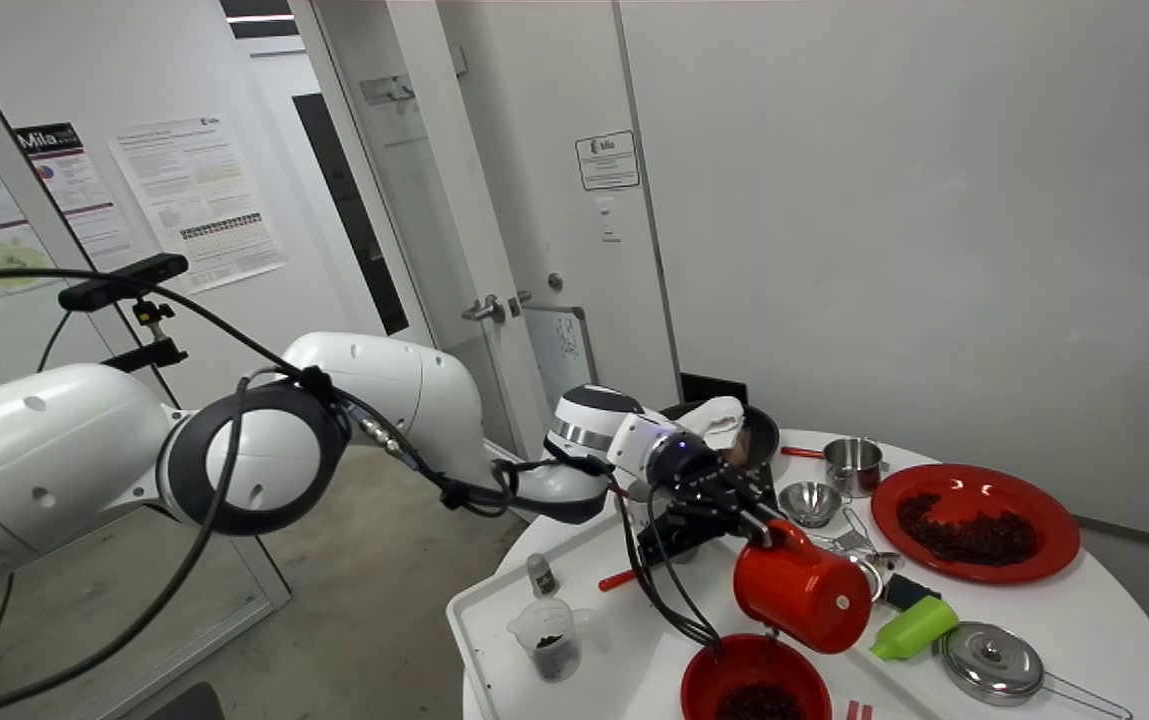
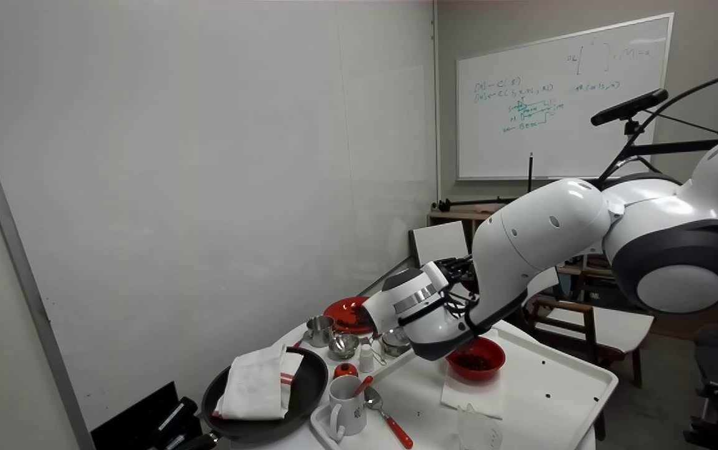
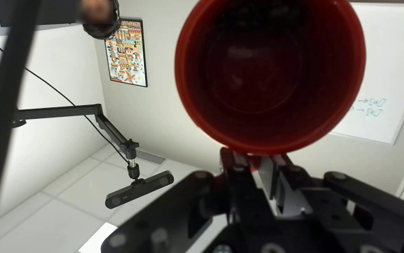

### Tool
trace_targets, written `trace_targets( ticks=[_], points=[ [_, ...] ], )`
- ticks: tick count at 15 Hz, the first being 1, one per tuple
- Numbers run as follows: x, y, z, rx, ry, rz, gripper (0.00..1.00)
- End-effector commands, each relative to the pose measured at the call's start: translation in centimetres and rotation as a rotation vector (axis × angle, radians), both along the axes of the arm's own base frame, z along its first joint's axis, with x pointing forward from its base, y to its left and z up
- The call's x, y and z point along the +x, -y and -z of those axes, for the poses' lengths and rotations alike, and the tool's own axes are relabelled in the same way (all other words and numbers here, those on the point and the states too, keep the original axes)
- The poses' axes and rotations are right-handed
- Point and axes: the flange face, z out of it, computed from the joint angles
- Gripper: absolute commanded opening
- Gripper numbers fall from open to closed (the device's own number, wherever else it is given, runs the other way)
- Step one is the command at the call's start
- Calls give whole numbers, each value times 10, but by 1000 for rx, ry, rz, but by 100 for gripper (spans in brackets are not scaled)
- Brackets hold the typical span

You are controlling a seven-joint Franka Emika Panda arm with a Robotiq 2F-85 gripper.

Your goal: Pour some of the contents from the jug into the red bowl, pour the contents in the red cup into the red bowl then pour some of the contents from the jug into the red bowl

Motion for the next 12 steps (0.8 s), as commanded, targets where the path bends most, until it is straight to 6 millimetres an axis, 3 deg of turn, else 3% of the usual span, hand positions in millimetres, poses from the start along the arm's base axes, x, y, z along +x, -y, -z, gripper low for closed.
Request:
trace_targets(
  ticks=[1, 12],
  points=[
    [0, -2, -4, -33, -15, 1, 7],
    [-4, 0, 11, 88, -62, 40, 7]
  ],
)
